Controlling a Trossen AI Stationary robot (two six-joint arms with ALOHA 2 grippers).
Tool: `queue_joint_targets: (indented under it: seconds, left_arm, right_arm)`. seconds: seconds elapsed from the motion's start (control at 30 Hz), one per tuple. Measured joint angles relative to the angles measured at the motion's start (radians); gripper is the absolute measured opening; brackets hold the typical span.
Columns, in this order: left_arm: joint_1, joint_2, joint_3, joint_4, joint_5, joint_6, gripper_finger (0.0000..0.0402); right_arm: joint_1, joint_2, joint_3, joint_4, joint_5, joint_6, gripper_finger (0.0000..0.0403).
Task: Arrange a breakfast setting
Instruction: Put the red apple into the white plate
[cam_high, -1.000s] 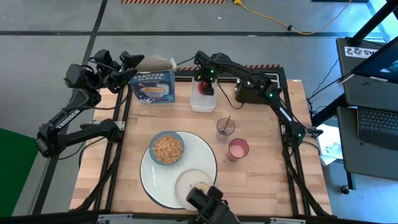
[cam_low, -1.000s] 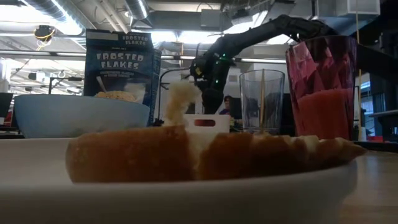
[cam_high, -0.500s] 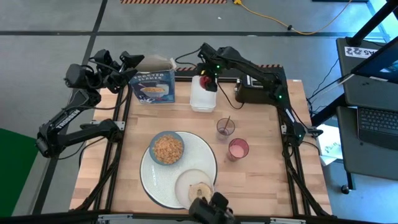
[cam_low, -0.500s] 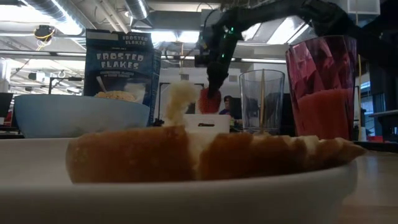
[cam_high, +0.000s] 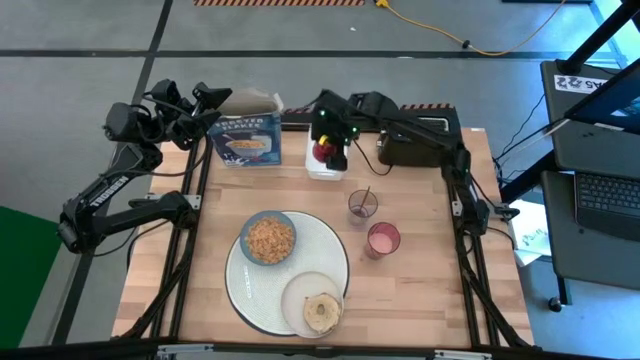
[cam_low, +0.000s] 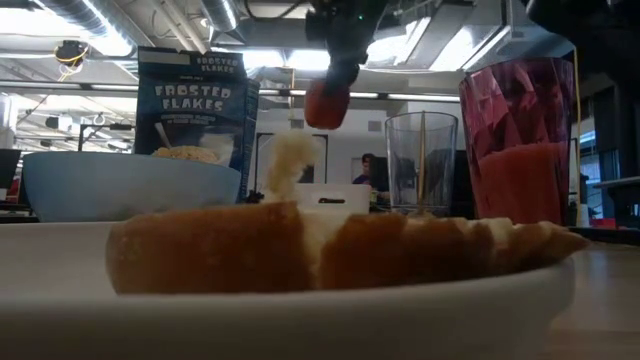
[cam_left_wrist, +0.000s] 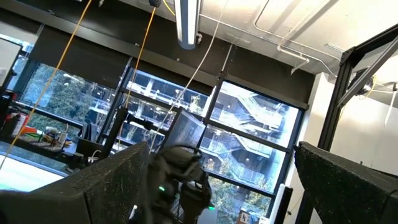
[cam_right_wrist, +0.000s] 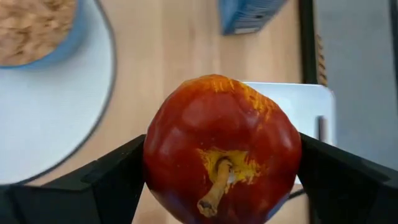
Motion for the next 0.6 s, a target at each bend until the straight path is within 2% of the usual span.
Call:
queue_joint_targets:
  seconds: [0.13,0.37,0.6]
  left_arm:
    - [0.0,0.0,0.0,0.0,0.0,0.0,0.039]
    - [0.0,0.0,0.0,0.0,0.0,0.0,0.039]
    - [0.0,0.0,0.0,0.0,0.0,0.0,0.039]
  right_arm:
    - [0.055,-0.003,0.0,-0.045,-0.017,0.044,0.0362]
    - [0.169,-0.006,0.0,-0.025,-0.026,0.148,0.0361]
    - [0.286,-0.006,0.0,0.084,-0.034,0.243,0.0362]
